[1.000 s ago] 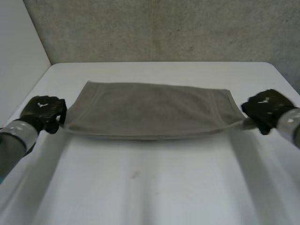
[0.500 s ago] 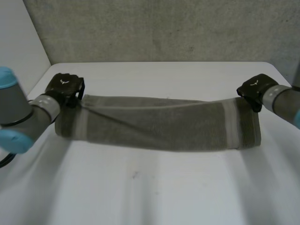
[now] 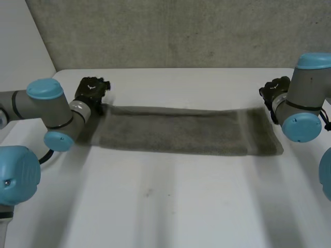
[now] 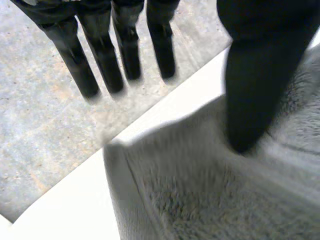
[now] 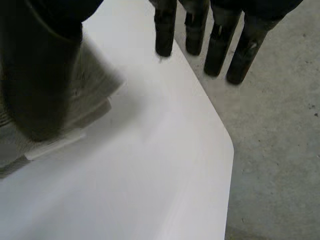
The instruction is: Fold the towel.
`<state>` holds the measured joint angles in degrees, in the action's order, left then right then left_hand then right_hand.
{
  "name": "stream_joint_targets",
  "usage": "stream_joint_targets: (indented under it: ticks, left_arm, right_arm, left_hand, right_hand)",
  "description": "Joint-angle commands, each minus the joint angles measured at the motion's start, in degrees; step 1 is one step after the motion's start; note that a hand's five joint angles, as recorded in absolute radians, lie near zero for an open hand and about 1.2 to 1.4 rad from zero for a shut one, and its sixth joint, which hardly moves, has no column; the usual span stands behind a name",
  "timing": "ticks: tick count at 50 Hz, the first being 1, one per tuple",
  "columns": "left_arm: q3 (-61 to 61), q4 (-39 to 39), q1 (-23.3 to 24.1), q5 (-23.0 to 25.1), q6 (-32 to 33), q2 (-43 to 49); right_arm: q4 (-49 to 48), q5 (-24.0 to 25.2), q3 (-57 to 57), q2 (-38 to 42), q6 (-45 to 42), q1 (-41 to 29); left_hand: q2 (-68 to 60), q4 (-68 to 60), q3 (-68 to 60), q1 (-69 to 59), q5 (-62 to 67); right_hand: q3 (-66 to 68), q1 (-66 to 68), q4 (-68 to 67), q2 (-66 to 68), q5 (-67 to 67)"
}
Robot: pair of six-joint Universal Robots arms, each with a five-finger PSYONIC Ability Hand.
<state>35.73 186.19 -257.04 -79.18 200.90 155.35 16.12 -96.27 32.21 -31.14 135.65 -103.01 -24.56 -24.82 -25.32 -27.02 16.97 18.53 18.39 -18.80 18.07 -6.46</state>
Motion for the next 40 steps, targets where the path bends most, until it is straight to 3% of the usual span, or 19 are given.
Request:
stream_joint_targets:
  ticks: [1,7,13,21,30,40]
  left_arm:
    - [4.86,-0.65,1.37,0.08,-0.42,-4.07]
    - [15.05,-0.48,0.84,0.08,-2.78,-14.69]
    - [27.96,0.92,-0.56,0.35,-7.79,-26.91]
    - [45.1,4.34,-1.97,0.7,-9.82,-38.87]
    - [57.0,11.47,-1.71,0.7,-11.49,-43.73]
    - [63.67,19.46,-0.92,0.17,-17.73,-46.27]
  right_arm:
    - [0.58,-0.24,3.19,-3.29,2.94,-0.44]
    - [-1.43,1.08,15.21,-13.65,10.33,0.09]
    - [-5.65,4.15,32.08,-25.43,10.6,0.35]
    - [-9.61,9.16,49.94,-35.47,10.78,0.35]
    - [-16.03,10.66,57.0,-35.3,11.04,2.37]
    - [-23.85,11.1,57.53,-27.58,10.78,4.92]
  left_hand:
    - [14.56,14.82,15.32,17.02,-16.97]
    - [14.56,14.82,15.32,17.02,-16.97]
    - [14.56,14.82,15.32,17.02,-16.97]
    - [14.56,14.82,15.32,17.02,-16.97]
    - [14.56,14.82,15.32,17.02,-16.97]
    - [14.56,14.82,15.32,17.02,-16.97]
  right_hand:
    - [-8.53,-8.39,8.8,-8.07,6.46]
    - [-8.53,-8.39,8.8,-8.07,6.46]
    - [-8.53,-8.39,8.8,-8.07,6.46]
    - [-6.64,-6.5,6.91,-6.18,4.57]
    - [5.18,5.32,-4.91,5.64,-7.24]
    - [18.44,18.58,-18.17,18.9,-20.5]
